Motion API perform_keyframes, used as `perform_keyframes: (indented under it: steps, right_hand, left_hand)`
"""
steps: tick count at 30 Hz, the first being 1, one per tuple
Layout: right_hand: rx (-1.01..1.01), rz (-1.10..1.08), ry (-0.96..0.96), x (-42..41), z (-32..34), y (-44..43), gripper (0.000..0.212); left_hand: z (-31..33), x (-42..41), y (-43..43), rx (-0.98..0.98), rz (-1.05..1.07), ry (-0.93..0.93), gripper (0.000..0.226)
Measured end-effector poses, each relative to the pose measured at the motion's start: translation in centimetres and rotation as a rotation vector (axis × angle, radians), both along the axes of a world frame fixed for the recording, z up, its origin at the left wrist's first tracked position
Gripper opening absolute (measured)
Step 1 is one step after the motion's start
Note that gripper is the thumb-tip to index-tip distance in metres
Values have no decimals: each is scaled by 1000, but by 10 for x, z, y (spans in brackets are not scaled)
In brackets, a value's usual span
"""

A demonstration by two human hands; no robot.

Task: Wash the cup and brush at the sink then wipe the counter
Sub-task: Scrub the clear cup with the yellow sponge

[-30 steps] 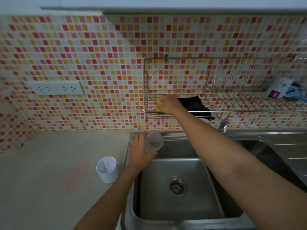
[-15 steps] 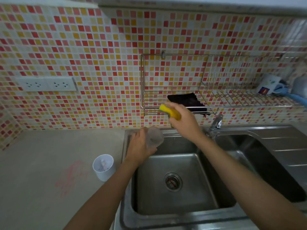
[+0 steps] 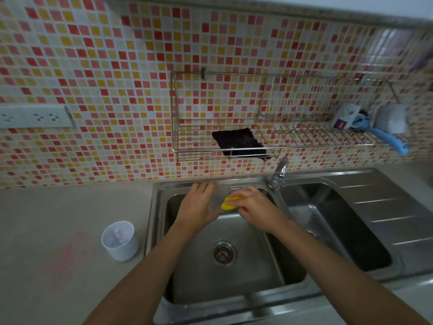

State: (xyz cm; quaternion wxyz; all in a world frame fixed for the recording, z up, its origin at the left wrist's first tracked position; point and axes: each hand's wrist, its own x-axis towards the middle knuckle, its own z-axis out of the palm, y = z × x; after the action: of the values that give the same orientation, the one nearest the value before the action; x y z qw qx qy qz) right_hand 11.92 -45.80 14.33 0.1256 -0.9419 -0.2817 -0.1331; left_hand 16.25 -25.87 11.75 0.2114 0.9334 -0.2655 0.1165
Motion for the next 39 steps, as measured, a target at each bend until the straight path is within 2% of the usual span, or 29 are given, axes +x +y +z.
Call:
perform_keyframes:
  steps: [3, 6, 8, 10, 13, 16, 19, 22, 26, 33, 36, 39]
  right_hand:
    - [-31, -17, -21, 11, -4, -11, 41]
    - [262, -88, 297, 5, -11, -13, 40]
    - [377, -81, 394, 7, -15, -22, 40]
    - [278, -60, 328, 16, -16, -32, 40]
    - [19, 25, 80, 30, -21, -40, 45]
    - [-4, 110, 11, 38, -30, -46, 44]
    - [89, 114, -37, 45, -35, -51, 35]
    - [218, 96, -25, 56, -43, -53, 30]
    - [282, 107, 43, 65, -55, -49, 27]
    - [436, 64, 347, 59, -56, -53, 37]
    - [290, 139, 287, 62, -55, -58, 42]
    - [131, 241, 86, 76, -57, -63, 51]
  left_hand:
    - [5, 7, -11, 25, -9, 7, 76]
    - [1, 13, -12, 32, 2, 61, 78]
    - [-6, 18, -13, 15, 8, 111, 80]
    - [-11, 21, -18, 30, 5, 127, 82]
    - [-5, 24, -27, 15, -6, 177, 84]
    - [1, 28, -31, -10, -47, 219, 83]
    - [-2, 30, -36, -66, -39, 227, 81]
    - [-8, 29, -47, -164, 59, 213, 80]
    - [-17, 29, -57, -329, 142, 192, 94]
    - [-26, 40, -48, -196, 98, 166, 79]
    - [-27, 42, -46, -52, 77, 135, 80]
    - [-27, 40, -47, -20, 8, 161, 83]
